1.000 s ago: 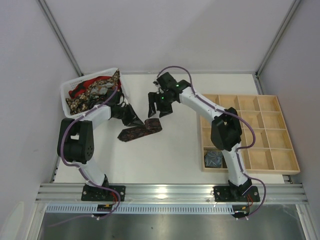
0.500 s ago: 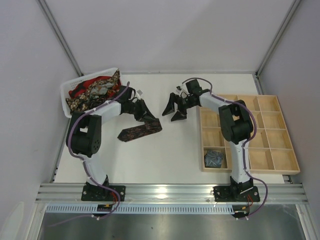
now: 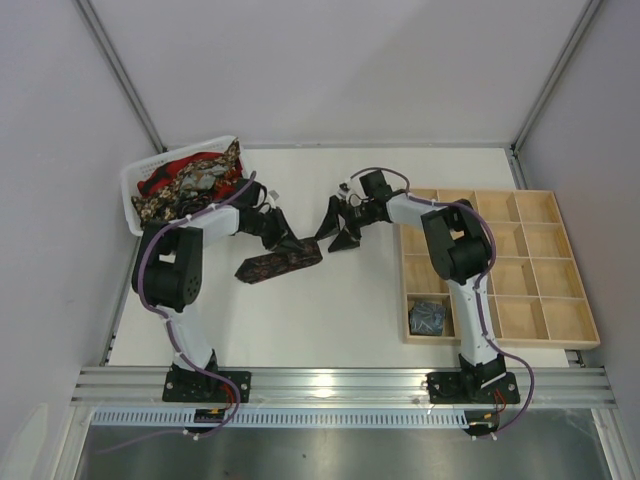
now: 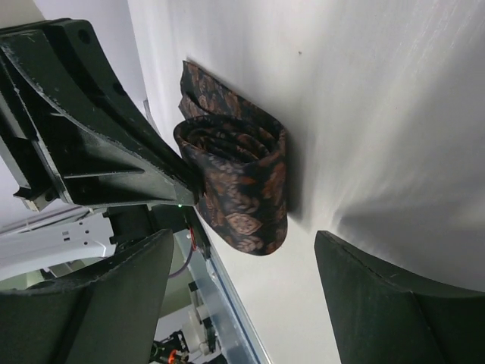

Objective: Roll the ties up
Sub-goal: Roll the tie

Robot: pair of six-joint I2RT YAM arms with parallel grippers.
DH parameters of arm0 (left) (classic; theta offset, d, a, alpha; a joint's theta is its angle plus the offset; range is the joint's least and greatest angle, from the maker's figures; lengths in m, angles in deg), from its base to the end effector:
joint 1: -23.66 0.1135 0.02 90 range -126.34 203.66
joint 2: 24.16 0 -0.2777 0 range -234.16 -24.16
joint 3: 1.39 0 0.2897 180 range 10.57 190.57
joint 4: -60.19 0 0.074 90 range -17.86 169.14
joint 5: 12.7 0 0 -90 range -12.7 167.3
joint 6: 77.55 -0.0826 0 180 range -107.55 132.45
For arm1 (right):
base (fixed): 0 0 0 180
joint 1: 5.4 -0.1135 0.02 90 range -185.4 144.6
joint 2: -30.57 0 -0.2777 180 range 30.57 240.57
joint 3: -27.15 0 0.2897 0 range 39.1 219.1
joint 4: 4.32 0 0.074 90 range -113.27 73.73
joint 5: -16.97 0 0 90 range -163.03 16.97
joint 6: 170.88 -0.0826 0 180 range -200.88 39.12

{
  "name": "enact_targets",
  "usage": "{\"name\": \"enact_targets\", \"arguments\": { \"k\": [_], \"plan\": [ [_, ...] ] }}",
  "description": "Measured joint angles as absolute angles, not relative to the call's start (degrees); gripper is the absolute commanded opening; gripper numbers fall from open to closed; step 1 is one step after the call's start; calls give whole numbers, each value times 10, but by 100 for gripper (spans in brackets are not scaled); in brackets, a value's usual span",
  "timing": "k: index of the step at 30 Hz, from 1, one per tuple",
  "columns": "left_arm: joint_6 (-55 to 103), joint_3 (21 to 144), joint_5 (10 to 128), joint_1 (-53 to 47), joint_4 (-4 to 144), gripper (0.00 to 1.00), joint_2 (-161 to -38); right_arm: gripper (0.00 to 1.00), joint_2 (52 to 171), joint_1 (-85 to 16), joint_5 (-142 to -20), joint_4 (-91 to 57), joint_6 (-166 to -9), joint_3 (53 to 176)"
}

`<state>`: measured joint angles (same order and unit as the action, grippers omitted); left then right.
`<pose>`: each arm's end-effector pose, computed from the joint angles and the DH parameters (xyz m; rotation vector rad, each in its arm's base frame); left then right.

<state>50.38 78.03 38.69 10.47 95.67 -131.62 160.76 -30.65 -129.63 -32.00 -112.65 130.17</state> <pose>0.3979 -0.1462 0.1182 -0.3727 2.7718 -1.1638 0.4461 0.2866 0.0957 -0.2957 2.6284 1.6279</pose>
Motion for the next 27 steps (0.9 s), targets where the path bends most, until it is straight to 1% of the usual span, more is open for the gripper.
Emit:
{"name": "enact_targets", "arguments": {
  "k": [17,27],
  "plan": [
    [484,747,386,126,958,13,-1311,74,1645,-345,-1325,-273,-1159,1304],
    [478,743,385,140,958,13,-1311,61,1660,-360,-1316,-218,-1199,1306]
  ]
}}
